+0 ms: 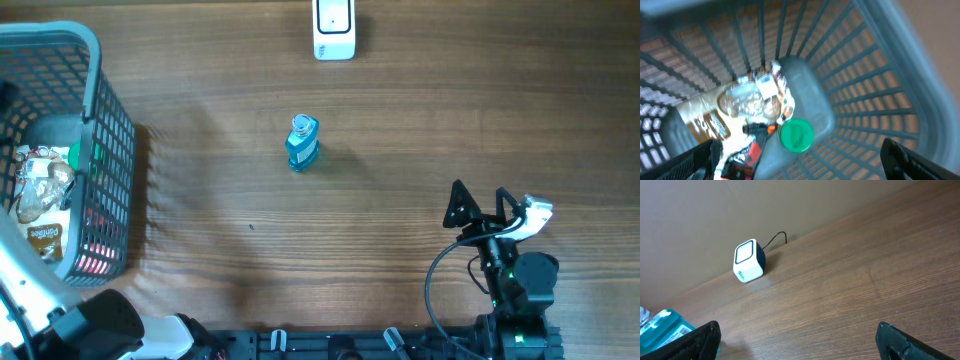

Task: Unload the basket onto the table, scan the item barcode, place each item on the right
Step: 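Reach the left gripper into the basket and grasp the green-lidded jar, then carry the jar out and place it left of the bottle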

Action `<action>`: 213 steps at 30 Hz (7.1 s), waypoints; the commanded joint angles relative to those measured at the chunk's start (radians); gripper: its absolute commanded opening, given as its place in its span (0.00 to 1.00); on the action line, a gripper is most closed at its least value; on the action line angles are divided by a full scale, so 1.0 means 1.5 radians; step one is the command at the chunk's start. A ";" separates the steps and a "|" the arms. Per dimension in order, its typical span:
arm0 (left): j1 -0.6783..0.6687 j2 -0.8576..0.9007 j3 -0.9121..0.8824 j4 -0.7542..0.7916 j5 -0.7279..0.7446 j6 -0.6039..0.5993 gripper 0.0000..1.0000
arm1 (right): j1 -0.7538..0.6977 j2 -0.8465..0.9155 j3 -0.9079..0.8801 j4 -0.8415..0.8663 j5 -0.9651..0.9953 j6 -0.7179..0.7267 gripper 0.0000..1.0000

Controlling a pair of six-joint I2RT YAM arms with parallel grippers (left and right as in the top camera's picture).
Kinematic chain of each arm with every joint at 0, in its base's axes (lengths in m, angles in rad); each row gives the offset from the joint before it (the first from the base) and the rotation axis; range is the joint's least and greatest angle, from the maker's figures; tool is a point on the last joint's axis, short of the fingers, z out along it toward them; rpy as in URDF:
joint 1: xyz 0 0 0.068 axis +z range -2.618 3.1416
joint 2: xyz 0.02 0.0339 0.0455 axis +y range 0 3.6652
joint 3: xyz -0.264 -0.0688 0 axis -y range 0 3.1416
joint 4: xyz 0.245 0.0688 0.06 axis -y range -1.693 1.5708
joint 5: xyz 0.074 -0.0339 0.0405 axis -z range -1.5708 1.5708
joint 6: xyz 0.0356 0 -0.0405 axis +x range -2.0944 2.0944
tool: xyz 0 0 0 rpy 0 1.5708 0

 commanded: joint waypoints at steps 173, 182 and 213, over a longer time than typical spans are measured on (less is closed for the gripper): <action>-0.406 -0.052 -0.421 0.463 0.120 -0.159 0.63 | 0.003 0.018 -0.001 0.005 -0.011 0.028 1.00; -0.489 0.087 -0.421 0.485 0.063 -0.159 0.63 | 0.003 0.018 -0.001 0.005 -0.011 0.028 1.00; -0.573 -0.007 -0.289 0.363 -0.002 -0.156 1.00 | 0.003 0.018 -0.001 0.005 -0.011 0.027 1.00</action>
